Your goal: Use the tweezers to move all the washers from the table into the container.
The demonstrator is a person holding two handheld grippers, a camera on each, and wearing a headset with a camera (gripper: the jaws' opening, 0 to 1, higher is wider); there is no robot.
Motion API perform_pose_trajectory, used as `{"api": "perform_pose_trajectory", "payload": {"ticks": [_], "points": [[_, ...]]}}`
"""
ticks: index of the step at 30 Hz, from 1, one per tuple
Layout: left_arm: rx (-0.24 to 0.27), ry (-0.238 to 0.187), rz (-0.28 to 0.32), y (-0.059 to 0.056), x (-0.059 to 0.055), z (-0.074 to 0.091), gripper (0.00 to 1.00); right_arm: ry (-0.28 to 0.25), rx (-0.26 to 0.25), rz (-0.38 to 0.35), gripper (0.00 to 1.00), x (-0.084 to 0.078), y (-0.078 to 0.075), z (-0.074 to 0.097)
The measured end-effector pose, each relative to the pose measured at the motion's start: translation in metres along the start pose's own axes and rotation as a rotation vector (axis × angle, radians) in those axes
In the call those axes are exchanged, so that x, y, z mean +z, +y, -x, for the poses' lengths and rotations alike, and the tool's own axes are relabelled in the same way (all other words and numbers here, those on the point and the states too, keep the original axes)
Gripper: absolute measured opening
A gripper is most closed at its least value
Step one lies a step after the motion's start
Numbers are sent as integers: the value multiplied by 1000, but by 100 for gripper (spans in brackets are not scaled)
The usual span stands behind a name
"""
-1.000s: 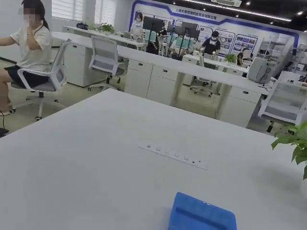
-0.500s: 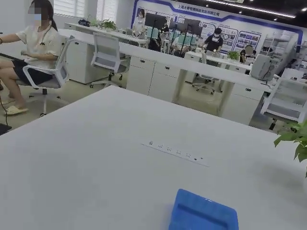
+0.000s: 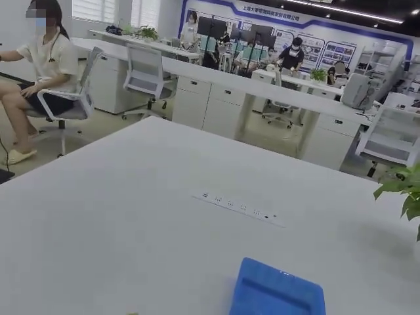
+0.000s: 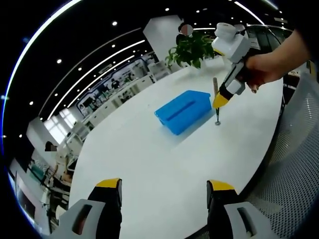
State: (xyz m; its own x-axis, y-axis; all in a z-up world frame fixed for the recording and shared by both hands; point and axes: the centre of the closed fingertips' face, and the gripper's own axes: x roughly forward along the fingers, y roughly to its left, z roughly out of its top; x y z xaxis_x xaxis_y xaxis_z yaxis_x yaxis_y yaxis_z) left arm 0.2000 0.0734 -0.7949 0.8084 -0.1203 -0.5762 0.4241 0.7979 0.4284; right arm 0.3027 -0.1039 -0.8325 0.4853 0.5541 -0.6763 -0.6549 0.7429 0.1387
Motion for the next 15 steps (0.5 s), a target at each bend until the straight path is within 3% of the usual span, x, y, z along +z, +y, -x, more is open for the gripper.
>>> {"api": "perform_pose_trajectory", "payload": {"ticks": [15], "points": [[-10,5,-10,-2,-1,-1,69,14,-16,67,1,1,2,0]]}}
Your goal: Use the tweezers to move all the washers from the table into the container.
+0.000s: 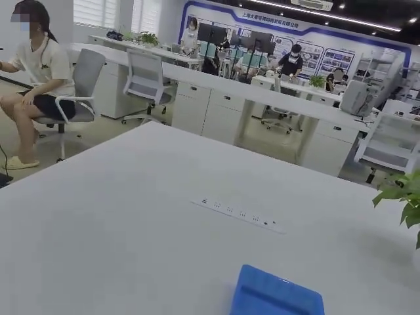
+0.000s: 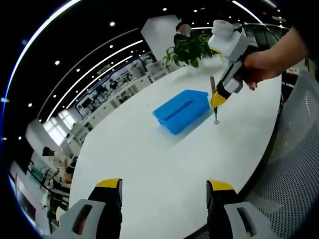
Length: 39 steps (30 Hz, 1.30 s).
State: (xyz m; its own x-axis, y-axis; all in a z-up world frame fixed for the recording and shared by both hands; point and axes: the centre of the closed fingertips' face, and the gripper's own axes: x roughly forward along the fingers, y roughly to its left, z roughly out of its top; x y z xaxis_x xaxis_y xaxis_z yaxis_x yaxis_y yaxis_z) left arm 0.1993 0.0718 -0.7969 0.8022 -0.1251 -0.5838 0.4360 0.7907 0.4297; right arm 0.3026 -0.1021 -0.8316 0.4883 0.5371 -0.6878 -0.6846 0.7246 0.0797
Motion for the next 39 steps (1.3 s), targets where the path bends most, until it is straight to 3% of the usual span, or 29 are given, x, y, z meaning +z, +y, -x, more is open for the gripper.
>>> {"api": "perform_pose_trajectory", "payload": {"ticks": [6,25,39], "points": [[1,1,0,0,0,0,69,2,21,-37,3,2,1,0],[5,1,1,1,0,0,69,20,3,23,3,-2,2,-3],[16,1,9,3,-1,0,69,-26,2,26,3,20,-3,13]]}}
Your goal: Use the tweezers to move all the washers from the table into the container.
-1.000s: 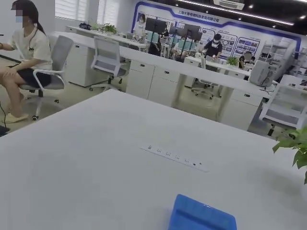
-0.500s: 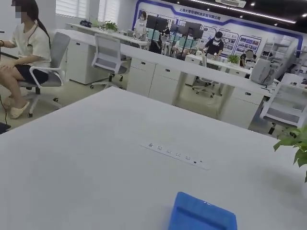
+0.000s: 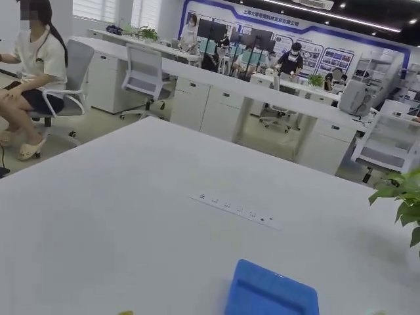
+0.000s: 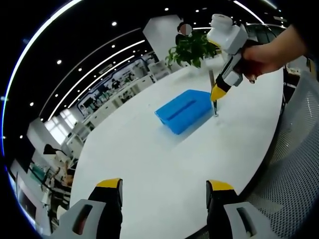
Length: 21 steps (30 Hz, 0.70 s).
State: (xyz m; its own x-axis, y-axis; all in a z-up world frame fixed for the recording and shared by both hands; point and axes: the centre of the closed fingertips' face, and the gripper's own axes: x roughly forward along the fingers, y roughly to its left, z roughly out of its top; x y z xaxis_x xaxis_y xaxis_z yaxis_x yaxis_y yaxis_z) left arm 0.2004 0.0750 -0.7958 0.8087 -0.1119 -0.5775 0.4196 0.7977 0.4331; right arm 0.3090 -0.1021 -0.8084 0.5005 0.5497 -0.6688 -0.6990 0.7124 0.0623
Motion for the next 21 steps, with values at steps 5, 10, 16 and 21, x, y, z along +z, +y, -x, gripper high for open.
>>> {"api": "perform_pose_trajectory", "payload": {"ticks": [5,10,16,21], "points": [[-3,8,-8,-1,-1,-1,69,-23,5,-14,3,9,-1,4],[12,-2,12,3,0,0,69,-34,-7,24,3,21,-2,8],[5,0,0,1,0,0,69,-44,-21,65,3,30,-7,8],[0,4,-5,0,0,-1,69,-51,-37,70,3,37,-15,9]]}}
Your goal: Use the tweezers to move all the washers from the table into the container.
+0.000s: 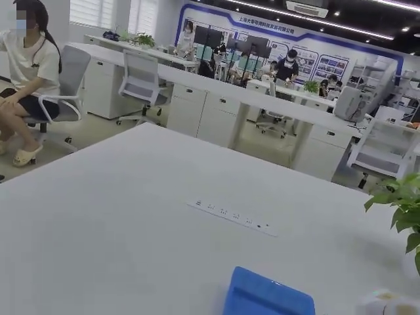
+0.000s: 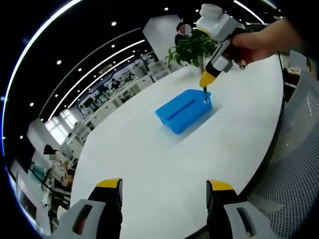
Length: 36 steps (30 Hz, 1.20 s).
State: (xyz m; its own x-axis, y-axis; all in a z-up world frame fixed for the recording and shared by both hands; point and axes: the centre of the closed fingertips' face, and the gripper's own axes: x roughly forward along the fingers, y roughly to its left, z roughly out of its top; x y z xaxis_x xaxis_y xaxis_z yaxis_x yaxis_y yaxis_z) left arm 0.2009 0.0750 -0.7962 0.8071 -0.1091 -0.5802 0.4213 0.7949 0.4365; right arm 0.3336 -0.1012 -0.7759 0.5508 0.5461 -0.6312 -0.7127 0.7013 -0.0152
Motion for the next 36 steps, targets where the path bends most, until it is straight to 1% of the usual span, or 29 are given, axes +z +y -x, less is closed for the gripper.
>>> {"api": "perform_pose_trajectory", "payload": {"ticks": [3,7,10,15,19,22,25,29,31,34,36], "points": [[-1,0,0,0,0,0,69,-12,-8,-3,3,5,-7,0],[-5,5,-6,-1,0,0,69,-10,-28,5,3,9,-18,-5],[-7,12,-8,-2,-1,0,69,-5,-37,-8,3,9,-27,-11],[-9,26,-6,-2,-4,-1,69,-11,-57,-29,3,10,-37,-19],[-12,35,-5,-2,-6,-2,69,-5,-71,-44,3,8,-45,-27],[-17,43,-10,-3,-7,-2,69,5,-74,-61,3,5,-48,-34],[-28,51,-14,-5,-9,-3,69,24,-73,-81,3,-2,-49,-43],[-32,53,-11,-6,-9,-3,69,47,-74,-82,3,-8,-49,-50],[-31,48,-2,-4,-8,-2,68,67,-80,-79,3,-14,-52,-55],[-42,50,13,-5,-8,-2,68,79,-77,-88,3,-18,-52,-55],[-40,44,21,-3,-7,-2,67,77,-74,-73,3,-18,-51,-54]]}}
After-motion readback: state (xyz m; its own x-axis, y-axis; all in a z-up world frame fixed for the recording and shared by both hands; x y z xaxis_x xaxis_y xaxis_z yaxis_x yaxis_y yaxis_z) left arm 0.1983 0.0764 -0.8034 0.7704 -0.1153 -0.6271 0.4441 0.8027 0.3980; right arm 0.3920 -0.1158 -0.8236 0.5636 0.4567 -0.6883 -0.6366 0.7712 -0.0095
